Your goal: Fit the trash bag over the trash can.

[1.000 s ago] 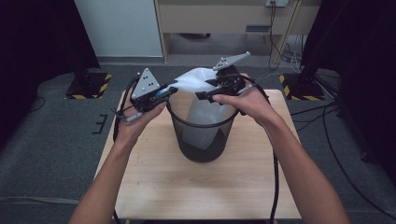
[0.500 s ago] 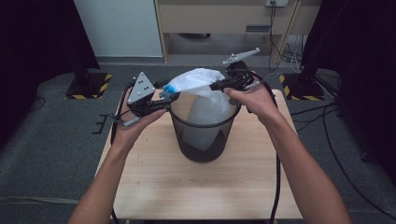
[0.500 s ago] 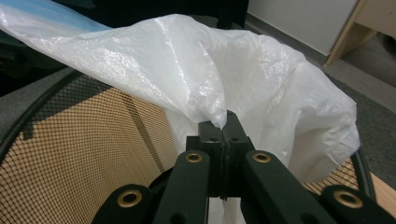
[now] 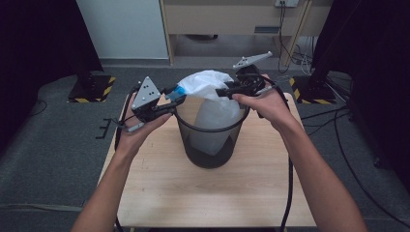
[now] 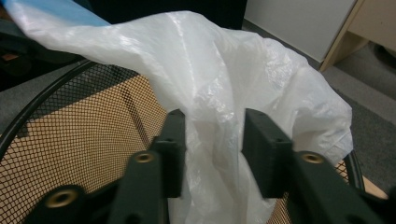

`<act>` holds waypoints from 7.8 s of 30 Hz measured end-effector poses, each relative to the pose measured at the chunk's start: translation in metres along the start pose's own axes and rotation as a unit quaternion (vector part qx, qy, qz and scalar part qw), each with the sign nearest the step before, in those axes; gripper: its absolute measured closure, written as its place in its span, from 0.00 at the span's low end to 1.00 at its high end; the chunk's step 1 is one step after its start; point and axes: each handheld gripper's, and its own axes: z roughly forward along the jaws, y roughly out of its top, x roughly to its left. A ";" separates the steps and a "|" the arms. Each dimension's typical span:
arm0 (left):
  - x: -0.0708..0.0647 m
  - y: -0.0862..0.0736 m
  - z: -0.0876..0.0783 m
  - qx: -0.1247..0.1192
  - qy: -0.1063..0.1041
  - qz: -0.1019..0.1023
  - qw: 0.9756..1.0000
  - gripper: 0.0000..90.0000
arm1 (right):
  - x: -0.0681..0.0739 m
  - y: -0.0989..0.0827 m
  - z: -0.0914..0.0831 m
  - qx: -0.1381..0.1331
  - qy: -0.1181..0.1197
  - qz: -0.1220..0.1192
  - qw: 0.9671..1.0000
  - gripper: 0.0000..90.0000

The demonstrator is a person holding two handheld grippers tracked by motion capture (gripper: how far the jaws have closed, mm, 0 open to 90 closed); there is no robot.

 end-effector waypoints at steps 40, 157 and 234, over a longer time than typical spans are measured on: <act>0.011 0.002 -0.022 -0.003 -0.035 0.029 0.999 0.83 | 0.009 0.008 0.017 0.018 -0.014 -0.038 0.999 0.99; 0.018 -0.004 0.005 0.032 -0.092 0.003 0.995 1.00 | 0.008 -0.008 0.002 0.034 -0.003 -0.048 0.998 0.79; 0.021 0.006 0.000 0.031 -0.076 -0.025 0.996 1.00 | 0.044 0.001 0.000 -0.003 0.026 -0.131 0.991 1.00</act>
